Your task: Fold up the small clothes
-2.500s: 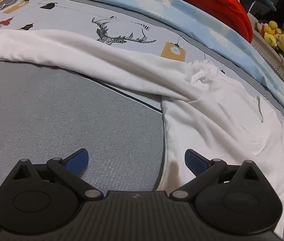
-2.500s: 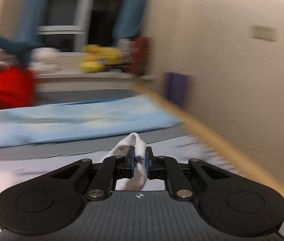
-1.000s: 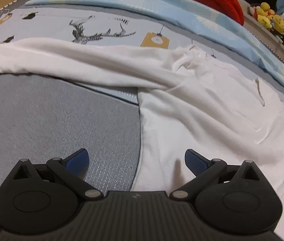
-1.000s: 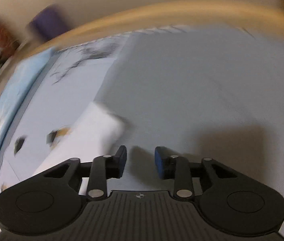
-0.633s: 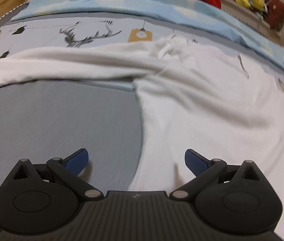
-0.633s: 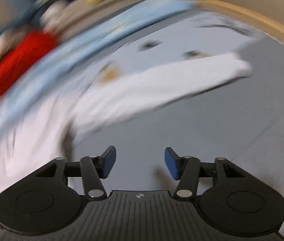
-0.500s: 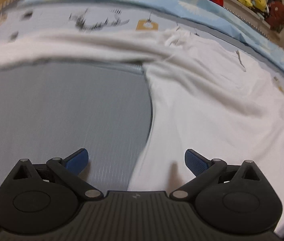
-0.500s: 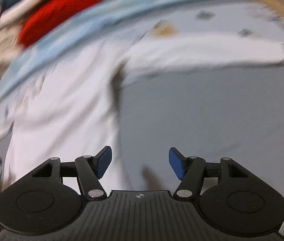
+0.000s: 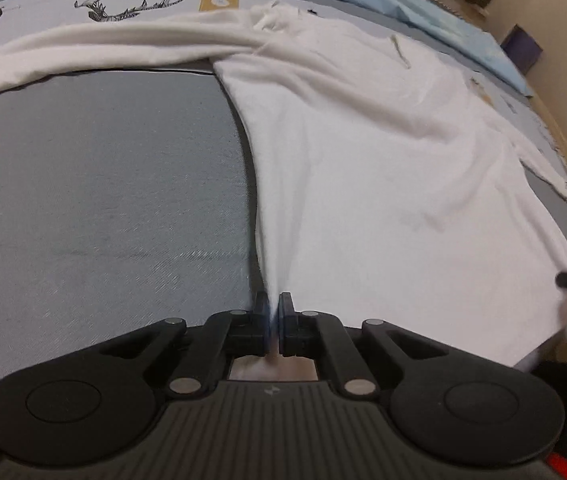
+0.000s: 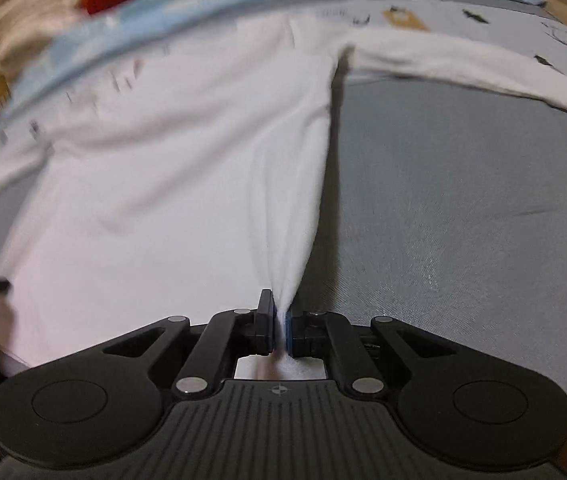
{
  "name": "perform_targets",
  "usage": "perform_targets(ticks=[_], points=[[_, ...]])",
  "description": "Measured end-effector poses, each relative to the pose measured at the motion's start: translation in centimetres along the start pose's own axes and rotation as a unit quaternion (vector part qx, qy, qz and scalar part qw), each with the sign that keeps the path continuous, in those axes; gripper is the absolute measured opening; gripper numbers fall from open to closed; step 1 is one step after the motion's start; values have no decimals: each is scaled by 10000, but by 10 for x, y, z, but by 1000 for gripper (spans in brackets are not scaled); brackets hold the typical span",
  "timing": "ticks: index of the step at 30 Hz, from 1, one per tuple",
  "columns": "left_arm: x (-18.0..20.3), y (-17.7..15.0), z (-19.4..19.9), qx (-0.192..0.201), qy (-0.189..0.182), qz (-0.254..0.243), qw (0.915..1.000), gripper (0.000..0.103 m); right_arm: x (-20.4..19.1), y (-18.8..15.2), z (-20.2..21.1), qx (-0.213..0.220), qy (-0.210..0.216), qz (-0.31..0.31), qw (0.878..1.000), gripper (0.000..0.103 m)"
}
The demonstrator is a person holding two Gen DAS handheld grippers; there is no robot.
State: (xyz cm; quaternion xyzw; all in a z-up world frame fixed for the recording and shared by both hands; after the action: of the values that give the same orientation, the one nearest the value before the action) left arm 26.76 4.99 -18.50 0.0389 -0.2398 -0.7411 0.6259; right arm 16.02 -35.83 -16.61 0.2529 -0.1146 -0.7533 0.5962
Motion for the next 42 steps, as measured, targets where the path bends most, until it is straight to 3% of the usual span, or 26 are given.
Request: perform_targets(ticks=[2, 4, 6, 7, 8, 10, 13, 15, 18, 22, 26, 29, 34, 35, 37, 40, 42], points=[[-5, -3, 2, -162, 7, -49, 9999, 5, 4, 4, 12, 17, 10, 1, 10000, 5], [-5, -9, -6, -422, 250, -293, 9984, 7, 12, -2, 6, -224, -91, 40, 9997, 6], [-11, -7, -8, -492, 405, -325, 9974, 26, 16, -16, -16, -704, -366, 277, 9965, 10], [-15, -1, -4, -439, 427, -226, 9979, 48, 21, -23, -23, -885, -582, 312, 9939, 22], [-22, 9, 4, -292, 430, -72, 9986, 71, 23, -24, -25, -854, -693, 364, 9933, 36], [-38, 31, 24, 217, 493, 186, 9984, 87, 22, -13, -16, -658, -661, 421, 9948, 41], [-68, 82, 49, 981, 928, 457, 9898, 88, 10, 25, 9, -156, -390, 519, 9978, 42], [-92, 115, 55, 1445, 1256, 742, 9787, 88, -11, 63, 21, 220, -75, 690, 9973, 42], [-132, 151, 49, 1749, 1638, 1264, 9626, 89, -64, 126, 13, 604, 573, 1038, 9911, 42], [-180, 183, 27, 1706, 1783, 1734, 9534, 89, -157, 197, -45, 728, 1124, 1637, 9774, 41], [-218, 200, 16, 1770, 1886, 1857, 9480, 89, -226, 257, -134, 473, 1240, 1643, 9774, 41], [-232, 206, -1, 1735, 1752, 1980, 9487, 89, -254, 282, -198, 260, 1212, 1438, 9818, 41], [-226, 204, -20, 1532, 1311, 1874, 9614, 89, -277, 293, -282, -33, 775, 1302, 9884, 41], [-222, 206, -21, 1540, 1325, 1765, 9631, 89, -279, 290, -290, -72, 763, 1326, 9882, 34], [-214, 208, -23, 1582, 1370, 1609, 9645, 89, -287, 285, -296, -24, 789, 1624, 9836, 0], [-212, 209, -26, 1624, 1294, 1662, 9640, 89, -300, 287, -278, 388, 924, 2095, 9727, 0], [-215, 210, -27, 1631, 1230, 1808, 9621, 89, -304, 301, -263, 646, 1069, 2020, 9714, 0]])
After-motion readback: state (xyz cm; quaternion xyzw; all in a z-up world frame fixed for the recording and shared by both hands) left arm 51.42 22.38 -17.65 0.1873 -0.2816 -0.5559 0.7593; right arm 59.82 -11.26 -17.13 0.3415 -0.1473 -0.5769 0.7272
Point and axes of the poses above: each gripper's, at about its wrist camera, not at the fingertips, and z roughly against the way its jaws point, x to its right, y to its top, the point moved 6 cm from there along -z, roughly the way its jaws point, and after that the axes turned 1 degree about -z, right-handed, at the moved point
